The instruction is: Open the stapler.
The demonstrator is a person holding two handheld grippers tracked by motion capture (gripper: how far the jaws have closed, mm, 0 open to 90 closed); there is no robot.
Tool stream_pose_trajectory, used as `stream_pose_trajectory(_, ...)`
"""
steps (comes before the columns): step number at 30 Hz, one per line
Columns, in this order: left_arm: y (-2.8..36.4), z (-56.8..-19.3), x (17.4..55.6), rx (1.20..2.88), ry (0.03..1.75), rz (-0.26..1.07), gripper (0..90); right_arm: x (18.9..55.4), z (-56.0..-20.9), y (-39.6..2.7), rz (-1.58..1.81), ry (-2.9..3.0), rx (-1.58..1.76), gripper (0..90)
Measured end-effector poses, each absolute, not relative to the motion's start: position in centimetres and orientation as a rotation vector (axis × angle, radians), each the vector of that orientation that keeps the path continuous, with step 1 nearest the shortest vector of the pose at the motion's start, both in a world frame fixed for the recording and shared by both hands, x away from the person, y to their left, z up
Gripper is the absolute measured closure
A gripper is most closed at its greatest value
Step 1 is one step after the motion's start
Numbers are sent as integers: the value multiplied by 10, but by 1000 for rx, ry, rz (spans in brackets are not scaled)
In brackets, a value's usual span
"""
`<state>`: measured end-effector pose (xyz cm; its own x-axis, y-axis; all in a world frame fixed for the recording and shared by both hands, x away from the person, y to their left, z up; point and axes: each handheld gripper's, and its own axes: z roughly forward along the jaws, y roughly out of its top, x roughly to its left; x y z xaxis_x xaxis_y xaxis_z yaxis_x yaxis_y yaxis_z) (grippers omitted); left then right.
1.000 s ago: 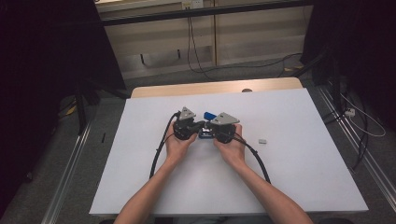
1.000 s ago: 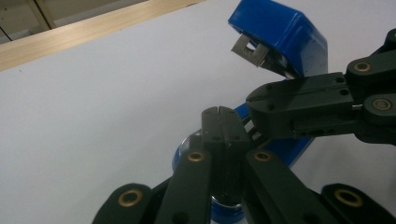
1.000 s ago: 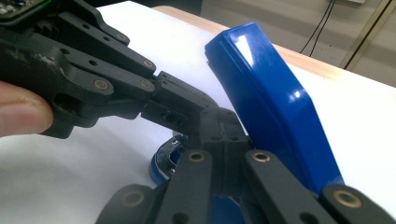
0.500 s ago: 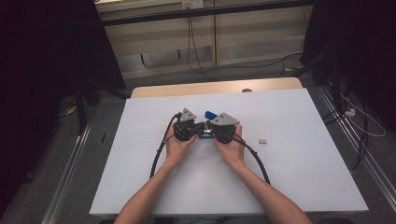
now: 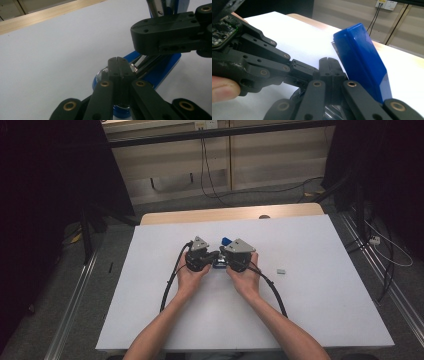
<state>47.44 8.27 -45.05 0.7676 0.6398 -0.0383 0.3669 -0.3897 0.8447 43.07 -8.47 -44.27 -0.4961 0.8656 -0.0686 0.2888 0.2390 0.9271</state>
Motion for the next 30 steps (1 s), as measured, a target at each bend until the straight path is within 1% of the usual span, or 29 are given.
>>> stream_pose_trajectory(30, 82, -451, 474, 2014, 749, 375, 900, 425, -427, -105, 1224, 1872, 1057, 900)
